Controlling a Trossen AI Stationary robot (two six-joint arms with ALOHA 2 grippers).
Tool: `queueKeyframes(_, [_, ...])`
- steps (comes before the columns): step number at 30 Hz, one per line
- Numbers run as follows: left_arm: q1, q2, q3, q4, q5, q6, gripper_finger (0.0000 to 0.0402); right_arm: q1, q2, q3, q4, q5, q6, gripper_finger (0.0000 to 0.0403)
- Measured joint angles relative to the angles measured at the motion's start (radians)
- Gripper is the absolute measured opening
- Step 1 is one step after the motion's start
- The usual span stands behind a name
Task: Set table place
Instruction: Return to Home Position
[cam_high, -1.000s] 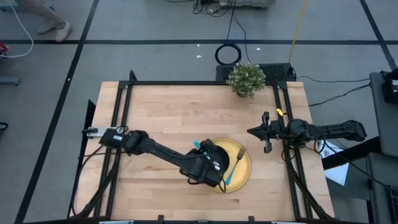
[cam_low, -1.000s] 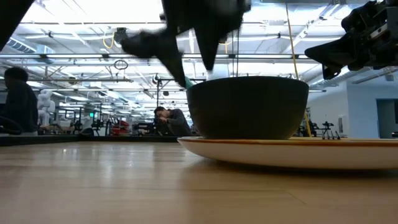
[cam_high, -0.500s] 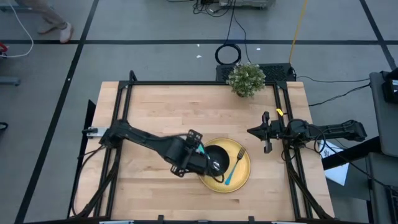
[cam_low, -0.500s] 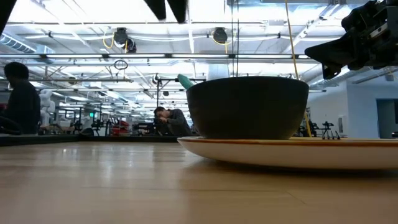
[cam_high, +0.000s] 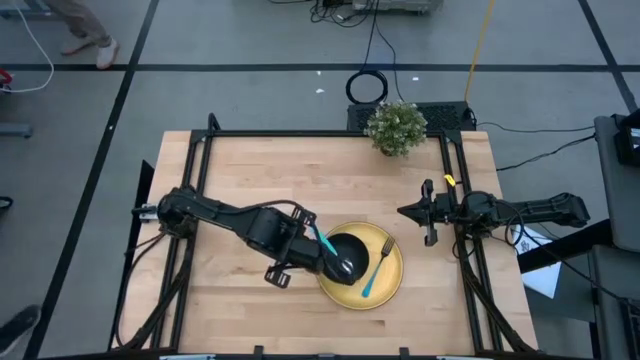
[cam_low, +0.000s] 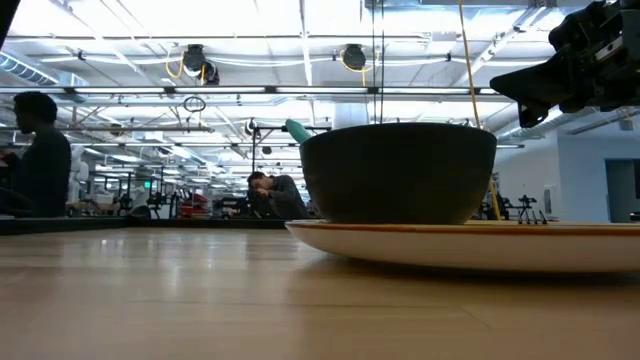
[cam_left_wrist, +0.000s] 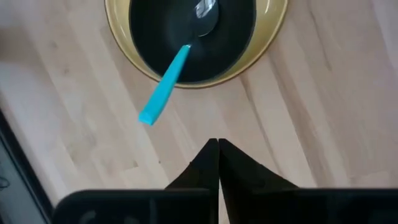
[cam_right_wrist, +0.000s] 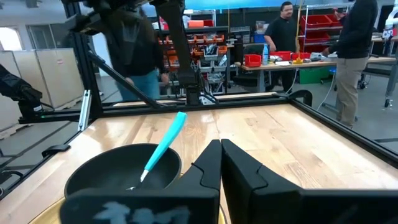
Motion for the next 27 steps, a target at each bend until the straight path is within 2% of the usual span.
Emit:
queueKeyframes(5, [0.023,-0.066,0.0,0.008,0.075,0.013,0.0003,0.0,0.0,0.0,0.0,0.0,0.0,0.0])
queueKeyframes(10, [0.062,-0.152,0.0,0.102,0.131,0.076,0.0002,0.0,0.0,0.0,0.0,0.0,0.0,0.0])
queueKeyframes(12, [0.087,-0.195,0.0,0.147,0.186,0.1,0.0002,0.0,0.0,0.0,0.0,0.0,0.0,0.0])
queueKeyframes(16, [0.132,-0.265,0.0,0.273,0.378,0.167,0.0001,0.0,0.0,0.0,-0.002,-0.001,0.0,0.0])
queueKeyframes(18, [0.14,-0.294,0.0,0.319,0.436,0.186,0.0001,0.0,0.0,0.0,-0.002,0.0,0.0,0.0])
queueKeyframes(23, [0.192,-0.327,0.002,0.345,0.452,0.176,0.0001,0.0,0.0,0.0,-0.004,-0.001,0.0,0.0])
queueKeyframes(27, [0.236,-0.325,0.0,0.344,0.529,0.163,0.0001,0.0,0.0,0.0,-0.004,-0.001,0.0,0.0])
